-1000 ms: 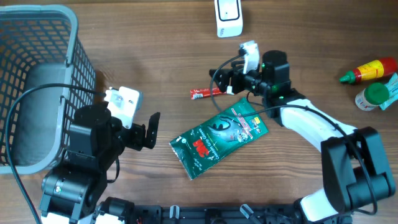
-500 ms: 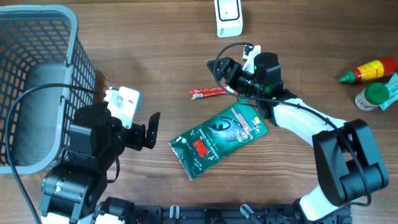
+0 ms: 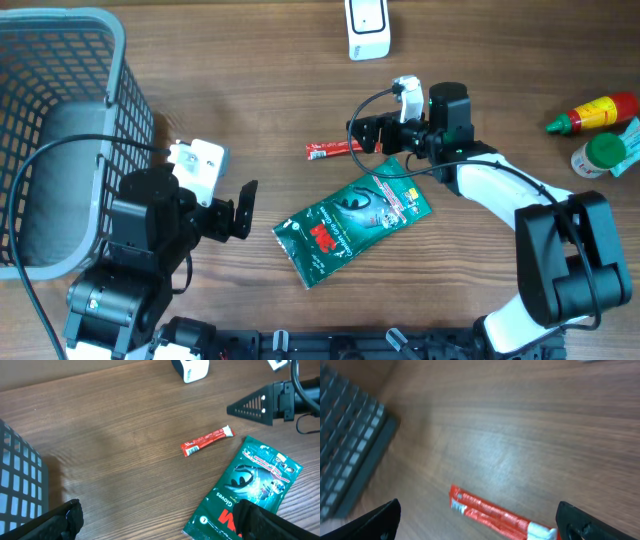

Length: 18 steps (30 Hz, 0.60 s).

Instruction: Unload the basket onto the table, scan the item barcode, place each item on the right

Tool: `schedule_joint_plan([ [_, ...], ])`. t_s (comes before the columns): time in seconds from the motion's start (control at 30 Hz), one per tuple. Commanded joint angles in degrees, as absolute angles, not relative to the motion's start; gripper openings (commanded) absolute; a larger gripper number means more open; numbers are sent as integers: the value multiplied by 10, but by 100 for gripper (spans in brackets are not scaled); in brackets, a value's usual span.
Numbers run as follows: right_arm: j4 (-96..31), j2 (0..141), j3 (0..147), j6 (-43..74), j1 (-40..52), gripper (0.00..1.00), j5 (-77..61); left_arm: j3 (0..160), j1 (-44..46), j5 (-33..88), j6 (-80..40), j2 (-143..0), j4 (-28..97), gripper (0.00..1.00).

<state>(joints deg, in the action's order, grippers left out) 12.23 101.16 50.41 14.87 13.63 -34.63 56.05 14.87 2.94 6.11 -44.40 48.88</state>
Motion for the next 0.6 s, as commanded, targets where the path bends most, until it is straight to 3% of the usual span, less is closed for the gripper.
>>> schedule_joint_plan([
  [0.0, 91, 1017, 519, 104, 138, 100, -371, 560, 146, 34, 57, -443, 488, 100],
  [0.2, 34, 1017, 519, 157, 126, 100, -373, 560, 146, 70, 55, -443, 469, 100],
  [0.4, 6, 1017, 523, 168, 121, 100, -373, 558, 146, 385, 58, -501, 400, 100],
  [0.5, -1, 1017, 526, 169, 119, 100, -373, 558, 146, 388, 37, -573, 365, 100],
  [0.57, -17, 1017, 527, 166, 117, 100, -371, 558, 146, 370, -67, -671, 310, 100],
])
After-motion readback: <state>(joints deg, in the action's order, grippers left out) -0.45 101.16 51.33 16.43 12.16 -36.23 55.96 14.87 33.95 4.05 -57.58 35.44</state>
